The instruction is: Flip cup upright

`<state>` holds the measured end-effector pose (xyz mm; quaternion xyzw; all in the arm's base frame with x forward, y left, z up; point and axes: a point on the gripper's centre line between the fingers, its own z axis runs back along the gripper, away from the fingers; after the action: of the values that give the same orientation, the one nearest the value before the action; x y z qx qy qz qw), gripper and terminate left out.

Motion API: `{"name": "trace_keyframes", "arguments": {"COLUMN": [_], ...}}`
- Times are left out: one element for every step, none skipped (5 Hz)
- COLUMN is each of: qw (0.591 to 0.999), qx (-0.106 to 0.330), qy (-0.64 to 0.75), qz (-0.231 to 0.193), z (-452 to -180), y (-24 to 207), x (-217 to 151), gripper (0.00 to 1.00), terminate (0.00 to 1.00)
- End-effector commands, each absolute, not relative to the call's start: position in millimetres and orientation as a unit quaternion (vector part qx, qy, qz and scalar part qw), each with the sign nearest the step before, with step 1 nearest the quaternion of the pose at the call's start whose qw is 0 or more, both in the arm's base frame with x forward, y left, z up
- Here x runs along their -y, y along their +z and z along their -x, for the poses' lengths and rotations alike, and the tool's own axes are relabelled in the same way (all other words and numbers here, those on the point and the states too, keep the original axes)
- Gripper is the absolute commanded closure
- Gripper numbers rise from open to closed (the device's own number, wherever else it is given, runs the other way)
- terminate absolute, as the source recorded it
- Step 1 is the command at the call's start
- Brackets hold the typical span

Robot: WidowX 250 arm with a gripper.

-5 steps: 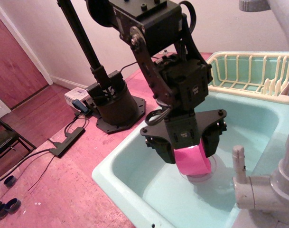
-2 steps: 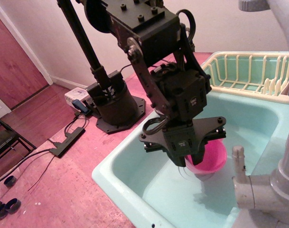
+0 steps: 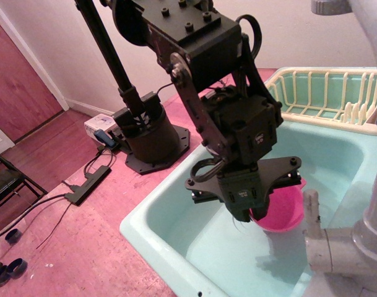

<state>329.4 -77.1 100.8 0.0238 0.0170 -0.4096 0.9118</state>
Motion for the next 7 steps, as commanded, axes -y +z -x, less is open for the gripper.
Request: {"name": "trace_keyframes", "arguments": {"qw": [0.907,0.909,0.910,0.913,0.915,0.915,0.915], "qx": [0.015,0.015,0.014,0.009,0.024,0.024,0.024], "qy": [-0.420,-0.416,-0.411,-0.401,-0.399,-0.399,-0.399], "qz": [-0.023,-0.024,-0.043,-0.071,-0.048,-0.048,-0.048], "z": [-340,-342,-346,-344,-339,-339,-339], "y": [113,116,136,163,164,164,164], "x": [82,81,74,68,68,68,68], "gripper": [0.00,0.00,0.00,0.00,0.00,0.00,0.00], "terminate": [0.00,0.00,0.00,0.00,0.00,0.00,0.00]}}
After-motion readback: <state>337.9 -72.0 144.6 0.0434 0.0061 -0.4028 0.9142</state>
